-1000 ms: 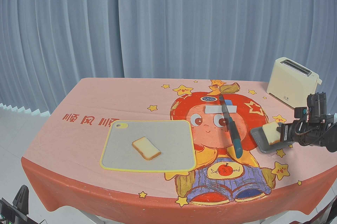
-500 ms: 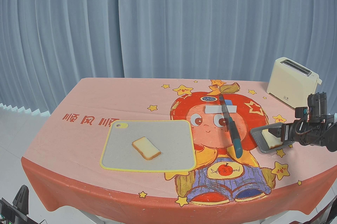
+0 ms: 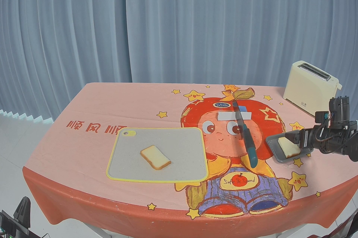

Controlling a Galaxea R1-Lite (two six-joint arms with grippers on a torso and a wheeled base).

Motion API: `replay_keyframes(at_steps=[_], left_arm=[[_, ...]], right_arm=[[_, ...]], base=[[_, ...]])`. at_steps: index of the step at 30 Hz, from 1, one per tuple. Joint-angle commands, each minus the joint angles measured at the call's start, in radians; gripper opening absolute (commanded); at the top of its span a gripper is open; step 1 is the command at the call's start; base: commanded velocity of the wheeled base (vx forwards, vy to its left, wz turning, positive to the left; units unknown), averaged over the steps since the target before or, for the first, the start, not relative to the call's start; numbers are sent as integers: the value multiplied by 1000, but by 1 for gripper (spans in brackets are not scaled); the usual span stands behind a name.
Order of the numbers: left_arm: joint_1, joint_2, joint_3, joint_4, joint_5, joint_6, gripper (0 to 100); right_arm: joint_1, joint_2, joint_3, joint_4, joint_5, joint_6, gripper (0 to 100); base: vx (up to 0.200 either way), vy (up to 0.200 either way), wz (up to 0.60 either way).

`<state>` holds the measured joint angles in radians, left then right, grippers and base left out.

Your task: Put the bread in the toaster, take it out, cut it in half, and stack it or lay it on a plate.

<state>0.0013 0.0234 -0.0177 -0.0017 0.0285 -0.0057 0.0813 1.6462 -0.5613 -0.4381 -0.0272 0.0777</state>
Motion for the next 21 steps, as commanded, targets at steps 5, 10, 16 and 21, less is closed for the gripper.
replay_keyframes(at_steps=[5, 10, 16, 21], left_arm=[[0, 0, 18, 0, 1, 0, 0], [0, 0, 18, 0, 1, 0, 0], [0, 0, 18, 0, 1, -2, 0], [0, 0, 18, -1, 1, -3, 0]], right_arm=[[51, -128, 12, 4, -7, 2, 100], [106, -200, 23, 4, -34, 4, 100], [189, -264, 40, 6, -74, 7, 100], [230, -279, 46, 6, -100, 8, 100]], base=[[0, 0, 0], [0, 0, 0], [0, 0, 0], [0, 0, 0]])
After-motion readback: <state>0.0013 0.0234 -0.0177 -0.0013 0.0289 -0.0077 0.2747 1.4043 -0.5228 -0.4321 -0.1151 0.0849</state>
